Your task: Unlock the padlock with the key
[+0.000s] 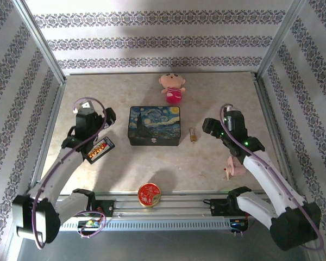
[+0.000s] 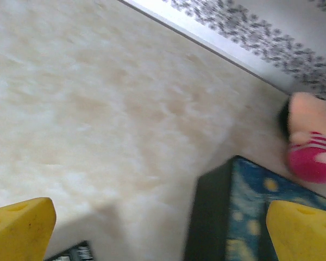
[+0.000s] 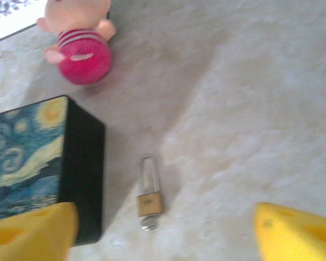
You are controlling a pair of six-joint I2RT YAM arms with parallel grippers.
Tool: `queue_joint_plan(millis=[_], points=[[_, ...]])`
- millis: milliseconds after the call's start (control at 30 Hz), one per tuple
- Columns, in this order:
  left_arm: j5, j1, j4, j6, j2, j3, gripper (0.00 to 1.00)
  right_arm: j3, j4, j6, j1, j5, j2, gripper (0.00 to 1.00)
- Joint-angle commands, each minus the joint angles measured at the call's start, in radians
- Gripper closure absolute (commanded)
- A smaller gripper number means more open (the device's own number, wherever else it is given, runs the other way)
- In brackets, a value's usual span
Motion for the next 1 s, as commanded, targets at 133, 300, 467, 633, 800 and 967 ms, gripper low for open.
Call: queue_joint_plan(millis=[133,300,467,633,800,967], points=[[-0.244,0.026,0.367,0.232,-0.158,-0.272,0.01,-0.094,0.12,-0.112,-0.077,0.096,-0.073,0.02],[-0.251,0.04,0.65,0.375,-0.1,-0.389,0.01,-0.163,0.292,-0.191,-0.102,0.081,-0.04,0.02],[-0.22,0.068,0.748,0.453,-0.004,-0.412,0.01,-0.217,0.429,-0.289,-0.101,0.109,0.024,0.02],[-0.118,0.103,0.879,0.494,0.093,-0.442,0.01,-0.31,0.626,-0.391,-0.101,0.119,0.065,0.02],[-0.036,0.124,1.065,0.536,0.239,-0.466,0.01,-0.427,0.835,-0.456,-0.103,0.121,0.063,0.02],[0.05,0.138,1.182,0.524,0.365,-0.467,0.01,-0.488,0.95,-0.487,-0.11,0.12,0.063,0.02]])
